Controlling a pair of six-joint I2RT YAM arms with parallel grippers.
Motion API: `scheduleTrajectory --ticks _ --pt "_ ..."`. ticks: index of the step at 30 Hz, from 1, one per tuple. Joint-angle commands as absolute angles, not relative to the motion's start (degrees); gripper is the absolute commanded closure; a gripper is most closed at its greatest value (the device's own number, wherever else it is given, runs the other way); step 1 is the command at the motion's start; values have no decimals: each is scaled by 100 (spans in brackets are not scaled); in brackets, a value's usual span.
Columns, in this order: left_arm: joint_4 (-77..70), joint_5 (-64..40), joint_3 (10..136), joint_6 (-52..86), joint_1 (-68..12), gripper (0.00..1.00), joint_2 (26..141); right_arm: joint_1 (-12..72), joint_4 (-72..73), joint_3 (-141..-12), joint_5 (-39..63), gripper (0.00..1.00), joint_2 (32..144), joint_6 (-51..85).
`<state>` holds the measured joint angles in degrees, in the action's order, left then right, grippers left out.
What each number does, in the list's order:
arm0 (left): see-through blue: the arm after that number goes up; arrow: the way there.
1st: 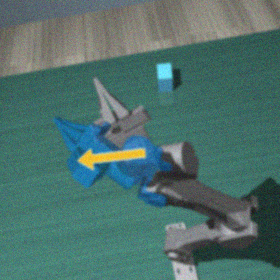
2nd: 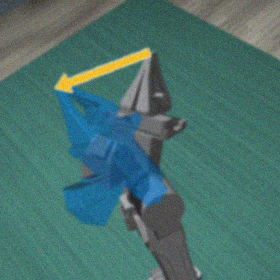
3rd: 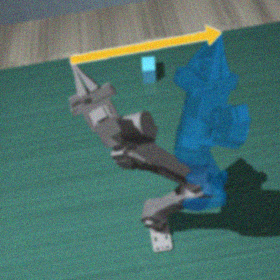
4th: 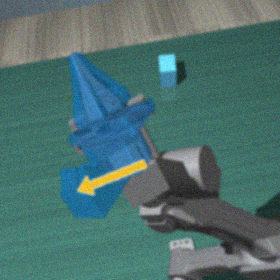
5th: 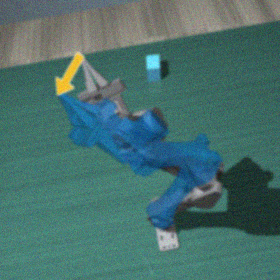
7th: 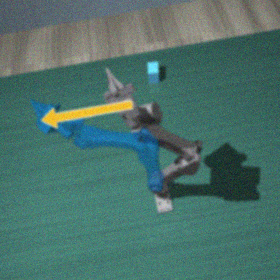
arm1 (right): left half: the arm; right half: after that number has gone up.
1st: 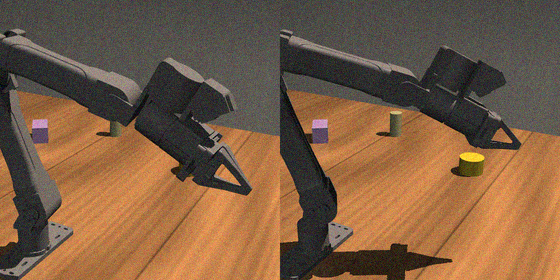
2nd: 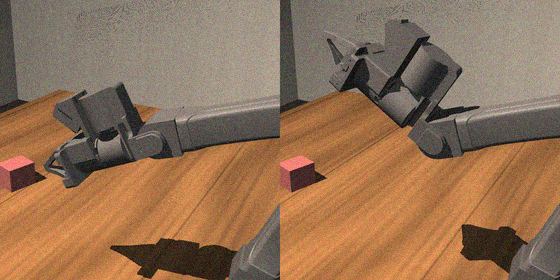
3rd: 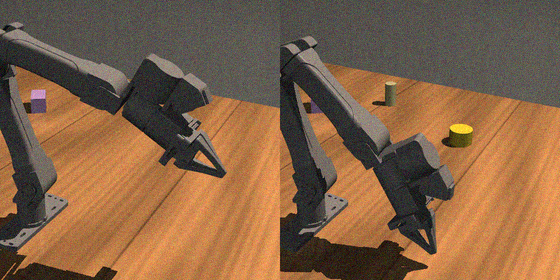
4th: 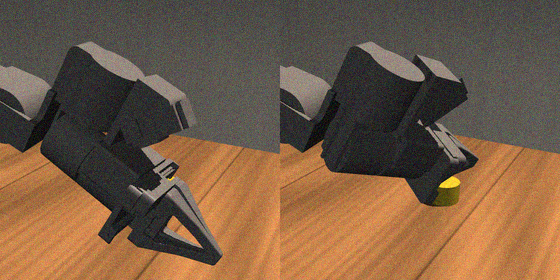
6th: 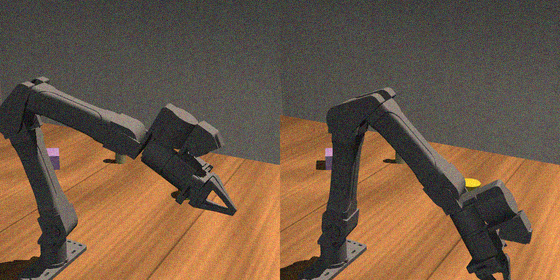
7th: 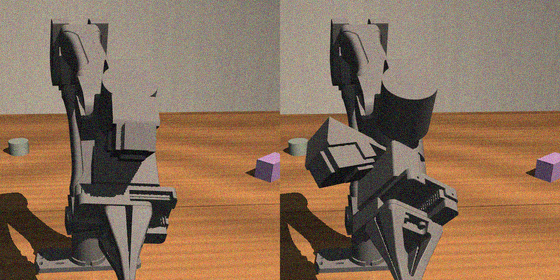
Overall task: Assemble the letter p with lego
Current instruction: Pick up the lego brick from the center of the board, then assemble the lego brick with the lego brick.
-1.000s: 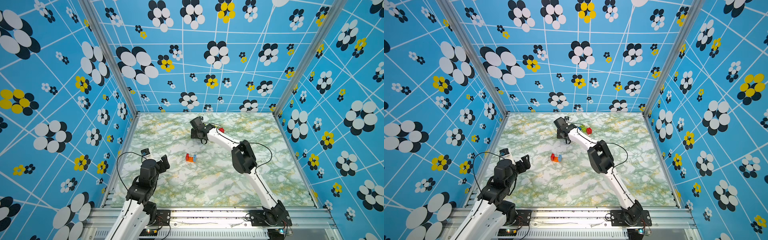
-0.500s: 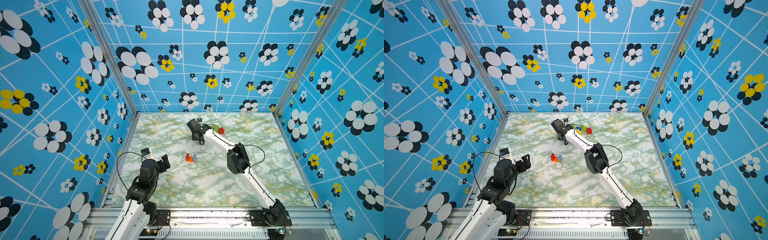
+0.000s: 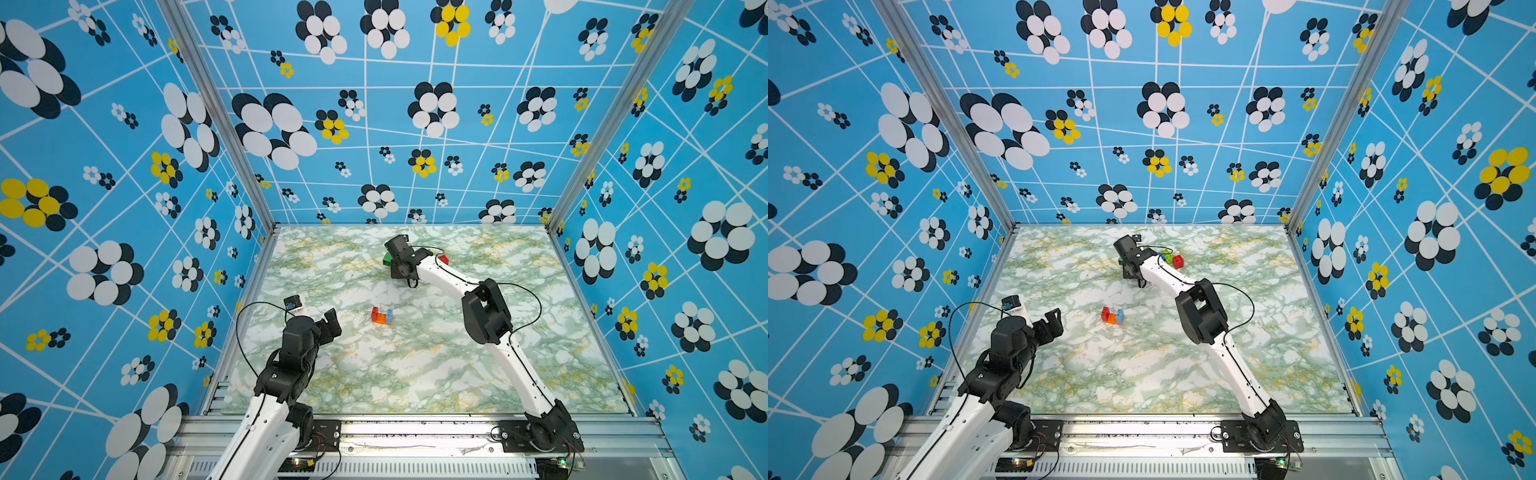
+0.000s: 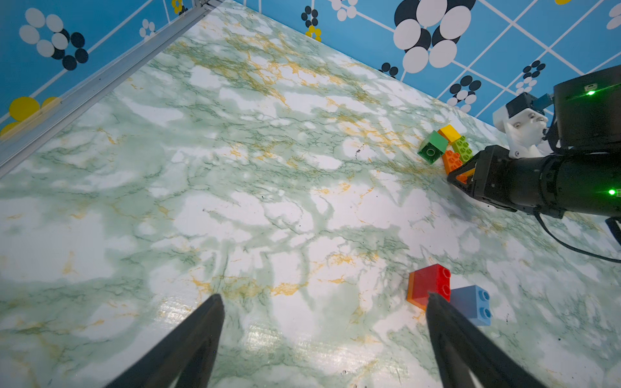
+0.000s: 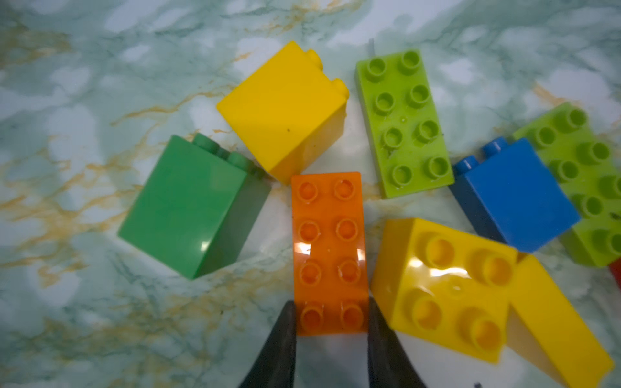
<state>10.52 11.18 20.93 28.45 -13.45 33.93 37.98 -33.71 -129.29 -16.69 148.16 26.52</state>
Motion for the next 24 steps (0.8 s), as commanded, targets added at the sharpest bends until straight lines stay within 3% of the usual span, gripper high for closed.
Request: scheduleTrajectory --ticks 1,14,24 --pt "855 1021 2020 2802 -1283 4 3464 3788 -3349 -12481 -1024 75 14580 1931" --pt "774 1063 2021 2779 -1247 4 3650 3901 -2106 -9348 -39 78 12187 594" --pt "688 1116 2021 2775 -1222 3 3734 4209 -2245 -8053 311 78 11645 254"
